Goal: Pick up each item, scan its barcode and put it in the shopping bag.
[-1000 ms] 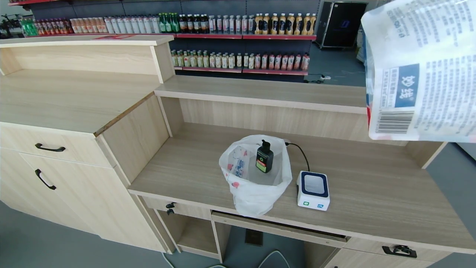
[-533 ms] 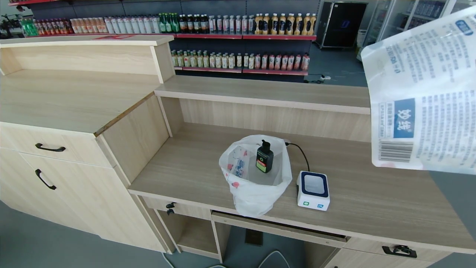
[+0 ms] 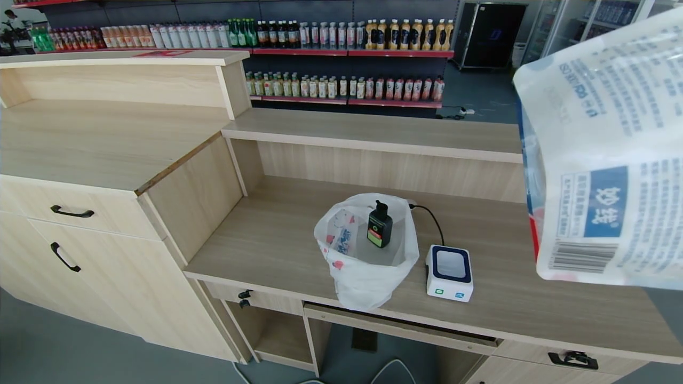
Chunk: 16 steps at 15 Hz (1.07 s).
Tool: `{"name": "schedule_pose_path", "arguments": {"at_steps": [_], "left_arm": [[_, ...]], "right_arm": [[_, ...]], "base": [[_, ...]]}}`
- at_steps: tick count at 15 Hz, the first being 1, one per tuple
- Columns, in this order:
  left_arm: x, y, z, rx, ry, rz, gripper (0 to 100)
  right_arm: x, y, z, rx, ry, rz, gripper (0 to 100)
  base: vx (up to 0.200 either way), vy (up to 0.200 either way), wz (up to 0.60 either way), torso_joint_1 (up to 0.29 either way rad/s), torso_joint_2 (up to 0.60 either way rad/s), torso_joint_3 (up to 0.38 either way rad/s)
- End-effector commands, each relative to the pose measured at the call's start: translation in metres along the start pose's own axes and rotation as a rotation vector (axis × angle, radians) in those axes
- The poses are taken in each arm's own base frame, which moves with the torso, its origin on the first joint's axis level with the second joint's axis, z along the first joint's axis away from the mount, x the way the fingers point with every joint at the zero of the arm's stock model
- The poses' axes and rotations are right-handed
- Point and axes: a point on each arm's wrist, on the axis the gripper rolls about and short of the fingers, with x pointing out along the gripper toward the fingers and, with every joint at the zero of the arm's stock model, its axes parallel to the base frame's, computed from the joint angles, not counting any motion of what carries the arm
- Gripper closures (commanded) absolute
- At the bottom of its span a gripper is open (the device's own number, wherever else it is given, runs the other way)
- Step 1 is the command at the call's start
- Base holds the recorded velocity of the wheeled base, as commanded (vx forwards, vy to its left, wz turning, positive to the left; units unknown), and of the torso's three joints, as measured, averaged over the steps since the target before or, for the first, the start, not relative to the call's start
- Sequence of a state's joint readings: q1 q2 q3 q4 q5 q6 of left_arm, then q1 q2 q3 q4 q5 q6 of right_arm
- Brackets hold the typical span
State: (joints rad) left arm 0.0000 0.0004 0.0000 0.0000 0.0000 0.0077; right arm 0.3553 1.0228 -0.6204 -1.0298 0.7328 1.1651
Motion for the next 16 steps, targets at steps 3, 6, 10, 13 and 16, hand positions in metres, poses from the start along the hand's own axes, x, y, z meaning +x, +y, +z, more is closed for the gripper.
{"name": "schedule_pose_path", "arguments": {"at_steps": [3, 6, 10, 13, 16], "left_arm": [[0.000, 0.000, 0.000, 0.000, 0.000, 0.000, 0], [0.000, 0.000, 0.000, 0.000, 0.000, 0.000, 0], [0.000, 0.000, 0.000, 0.000, 0.000, 0.000, 0], [0.000, 0.000, 0.000, 0.000, 0.000, 0.000, 0], [0.000, 0.000, 0.000, 0.000, 0.000, 0.000, 0]], "right_arm": [[0.001, 0.004, -0.004, 0.014, 0.020, 0.031, 100], [0.002, 0.009, 0.000, -0.006, 0.011, 0.051, 100], [0.000, 0.018, 0.004, -0.025, -0.009, 0.066, 100], [-0.003, 0.017, 0.003, -0.001, -0.030, 0.049, 100], [-0.003, 0.017, 0.003, 0.000, -0.039, 0.041, 100]], "base": [[0.000, 0.000, 0.00, 0.000, 0.00, 0.000], [0.000, 0.000, 0.00, 0.000, 0.00, 0.000], [0.000, 0.000, 0.00, 0.000, 0.00, 0.000], [0.000, 0.000, 0.00, 0.000, 0.00, 0.000], [0.000, 0.000, 0.00, 0.000, 0.00, 0.000]]}}
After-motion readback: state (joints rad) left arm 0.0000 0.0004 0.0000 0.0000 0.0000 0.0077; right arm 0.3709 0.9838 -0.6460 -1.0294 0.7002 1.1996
